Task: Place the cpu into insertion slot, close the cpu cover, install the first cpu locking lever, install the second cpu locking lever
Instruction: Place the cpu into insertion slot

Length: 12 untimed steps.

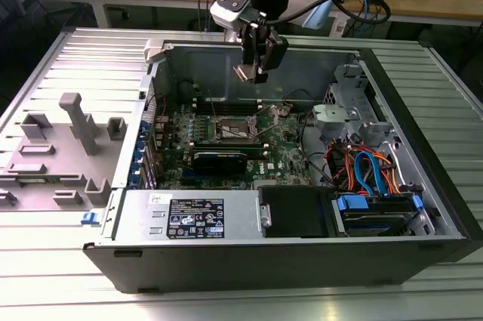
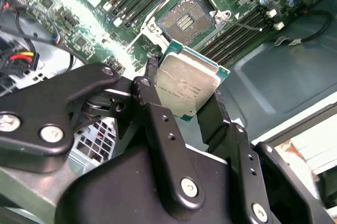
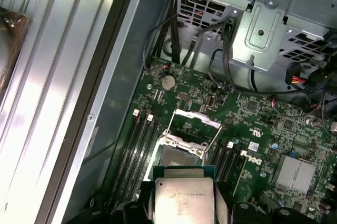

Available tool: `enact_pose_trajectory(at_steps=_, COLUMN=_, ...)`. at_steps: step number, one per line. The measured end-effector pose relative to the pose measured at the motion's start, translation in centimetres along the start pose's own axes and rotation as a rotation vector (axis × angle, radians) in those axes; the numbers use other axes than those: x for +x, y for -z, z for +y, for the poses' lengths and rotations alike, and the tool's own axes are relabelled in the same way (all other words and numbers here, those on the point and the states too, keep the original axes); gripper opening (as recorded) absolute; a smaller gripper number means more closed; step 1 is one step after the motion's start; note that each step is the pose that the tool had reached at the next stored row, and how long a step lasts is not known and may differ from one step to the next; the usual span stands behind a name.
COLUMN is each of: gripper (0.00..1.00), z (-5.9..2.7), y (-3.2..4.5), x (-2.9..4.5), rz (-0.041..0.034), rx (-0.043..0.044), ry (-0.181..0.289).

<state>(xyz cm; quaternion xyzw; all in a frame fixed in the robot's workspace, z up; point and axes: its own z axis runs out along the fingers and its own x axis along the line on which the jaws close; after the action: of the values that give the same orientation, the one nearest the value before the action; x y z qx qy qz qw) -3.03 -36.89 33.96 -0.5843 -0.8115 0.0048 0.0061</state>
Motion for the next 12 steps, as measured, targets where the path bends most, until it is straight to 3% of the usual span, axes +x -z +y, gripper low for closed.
enact_pose_trajectory(at_steps=2, gripper=0.54, z=0.01, y=-0.35, x=0.00, rz=0.0017, rx=0.0022, ry=-0.056)
enact_pose_trajectory(at_steps=7, gripper=0.54, z=0.01, y=-0.84, x=-0.02, rz=0.0036, rx=0.0061, ry=-0.114)
enact_pose_trajectory(at_steps=12, gripper=0.54, z=0.01, y=-0.85, x=-0.02, rz=0.0034, rx=0.0060, ry=-0.114)
